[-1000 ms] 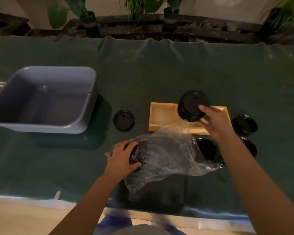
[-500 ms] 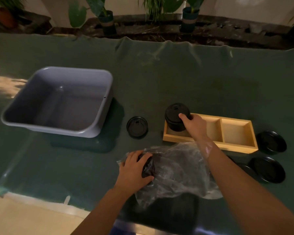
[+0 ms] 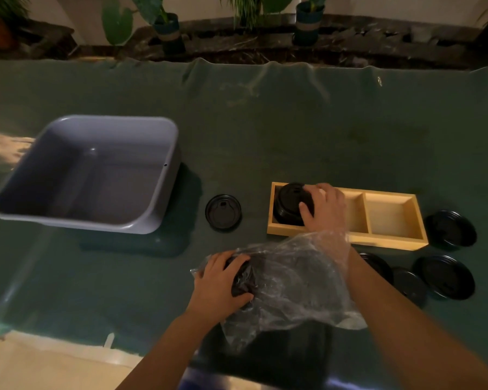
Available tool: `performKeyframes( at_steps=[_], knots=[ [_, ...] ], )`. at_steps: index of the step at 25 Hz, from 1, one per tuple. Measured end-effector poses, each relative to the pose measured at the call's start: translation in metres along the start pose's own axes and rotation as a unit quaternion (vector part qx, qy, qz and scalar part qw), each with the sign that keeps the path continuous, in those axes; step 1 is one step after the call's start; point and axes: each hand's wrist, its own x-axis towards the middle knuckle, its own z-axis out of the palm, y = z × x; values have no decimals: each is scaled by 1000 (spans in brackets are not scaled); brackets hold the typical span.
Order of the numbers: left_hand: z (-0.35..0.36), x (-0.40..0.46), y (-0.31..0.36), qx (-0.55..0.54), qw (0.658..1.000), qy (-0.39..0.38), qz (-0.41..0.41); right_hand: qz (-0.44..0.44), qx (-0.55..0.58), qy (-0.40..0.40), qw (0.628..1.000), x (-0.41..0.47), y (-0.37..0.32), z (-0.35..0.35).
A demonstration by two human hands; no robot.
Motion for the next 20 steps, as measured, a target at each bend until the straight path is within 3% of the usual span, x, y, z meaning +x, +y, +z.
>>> performKeyframes(
  at_steps=[1, 3, 7, 8, 9, 11, 13, 15, 16, 17, 18, 20],
  knots=[
    [0, 1, 0, 0, 1000, 0, -1, -44, -33, -26, 998, -1, 1, -1],
    [-1, 2, -1, 4, 1000, -5, -2, -49, -29, -58, 997, -3, 1, -10],
    [-6, -2, -5, -22, 999, -6, 23, 30, 134, 113, 984, -34, 25, -59],
    [-8, -4, -7, -24, 999, 26, 32, 66, 157, 108, 979, -48, 39, -72],
    [-9, -7, -10, -20, 997, 67, 37, 103, 188, 48, 975, -63, 50, -83],
    [-11, -10, -21, -24, 995, 98, 15, 143, 299, -189, 924, -90, 60, -91],
    [-11, -13, -31, -51, 998, 24, -9, 118, 376, -387, 834, -99, 61, -84],
    [-7, -13, -39, -102, 994, -35, 2, 130, 410, -518, 739, -96, 49, -69],
    [-6, -11, -40, -127, 991, -38, 11, 121, 378, -567, 722, -95, 40, -57],
    [-6, -10, -41, -144, 989, -35, 17, 100, 323, -591, 733, -93, 28, -43],
    [-8, -8, -42, -152, 988, -33, 21, 81, 274, -576, 766, -93, 15, -28],
    [-11, -4, -43, -159, 987, -27, 26, 100, 277, -488, 822, -95, -9, -2]
  ],
)
